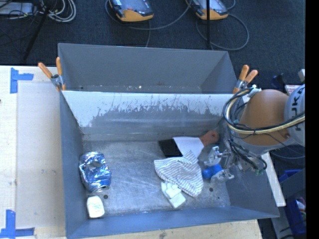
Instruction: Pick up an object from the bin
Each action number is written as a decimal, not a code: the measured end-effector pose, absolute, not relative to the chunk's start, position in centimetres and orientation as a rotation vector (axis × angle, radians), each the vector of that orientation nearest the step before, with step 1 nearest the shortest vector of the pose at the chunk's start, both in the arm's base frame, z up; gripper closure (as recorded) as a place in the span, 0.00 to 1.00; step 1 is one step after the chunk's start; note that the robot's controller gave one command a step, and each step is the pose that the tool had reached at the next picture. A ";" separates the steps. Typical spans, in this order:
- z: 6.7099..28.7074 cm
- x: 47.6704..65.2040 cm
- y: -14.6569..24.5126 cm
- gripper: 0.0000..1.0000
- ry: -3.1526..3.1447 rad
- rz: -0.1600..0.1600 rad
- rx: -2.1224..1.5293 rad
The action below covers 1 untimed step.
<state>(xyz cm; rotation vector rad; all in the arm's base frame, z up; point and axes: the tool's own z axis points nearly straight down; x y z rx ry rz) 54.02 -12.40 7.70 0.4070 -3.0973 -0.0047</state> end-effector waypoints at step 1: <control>22.9 53.4 -10.7 1.00 -3.122 0.002 0.407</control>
Offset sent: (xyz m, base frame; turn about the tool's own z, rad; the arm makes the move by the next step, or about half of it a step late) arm 0.0000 0.0000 0.0000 0.0000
